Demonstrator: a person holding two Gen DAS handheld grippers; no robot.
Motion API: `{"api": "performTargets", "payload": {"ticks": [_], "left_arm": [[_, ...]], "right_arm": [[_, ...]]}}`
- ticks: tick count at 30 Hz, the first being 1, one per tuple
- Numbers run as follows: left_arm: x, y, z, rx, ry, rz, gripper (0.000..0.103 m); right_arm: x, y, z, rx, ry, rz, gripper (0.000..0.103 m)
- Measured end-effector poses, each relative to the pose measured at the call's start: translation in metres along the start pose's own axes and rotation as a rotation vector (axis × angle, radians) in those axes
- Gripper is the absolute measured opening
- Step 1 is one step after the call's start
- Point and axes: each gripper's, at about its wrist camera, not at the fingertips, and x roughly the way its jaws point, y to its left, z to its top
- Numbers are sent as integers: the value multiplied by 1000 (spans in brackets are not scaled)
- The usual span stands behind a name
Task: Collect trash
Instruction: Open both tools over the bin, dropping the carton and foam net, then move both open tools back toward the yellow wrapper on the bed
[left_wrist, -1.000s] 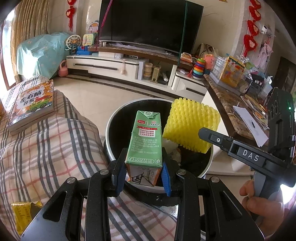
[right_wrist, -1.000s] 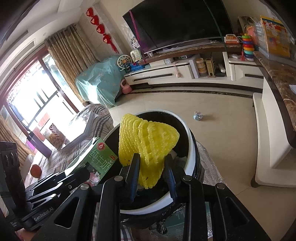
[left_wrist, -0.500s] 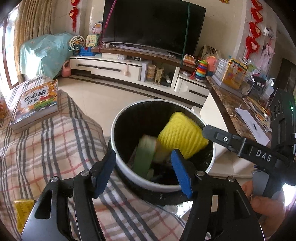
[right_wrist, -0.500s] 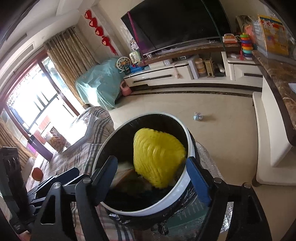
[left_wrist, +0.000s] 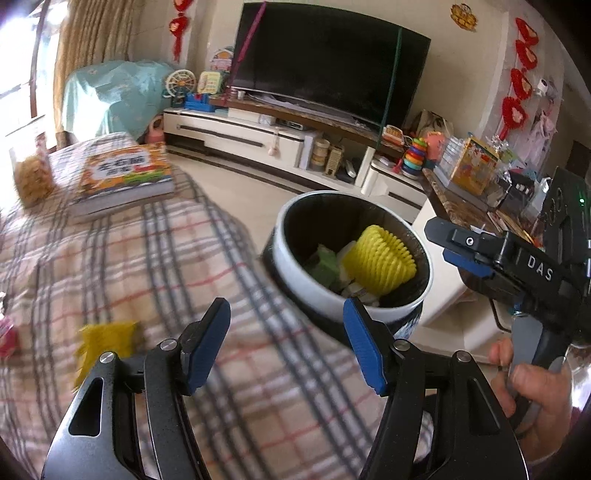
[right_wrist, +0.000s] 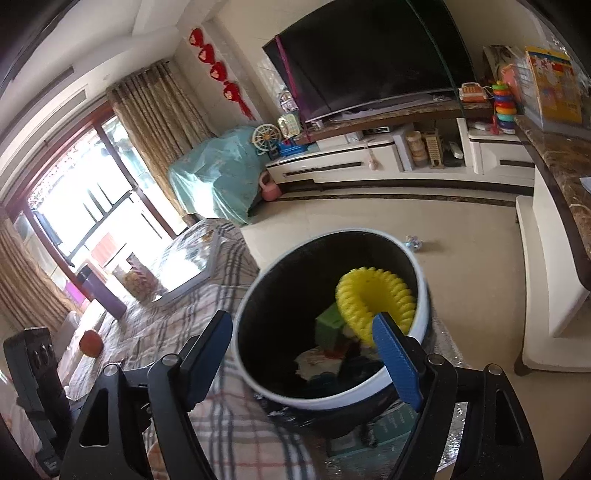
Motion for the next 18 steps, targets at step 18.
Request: {"api": "performTargets", "payload": {"ticks": [18], "left_arm": [[-61,99,-66,-186,7,132,66]], "right_arm": [[21,68,-57,-29,103,108,87]]}}
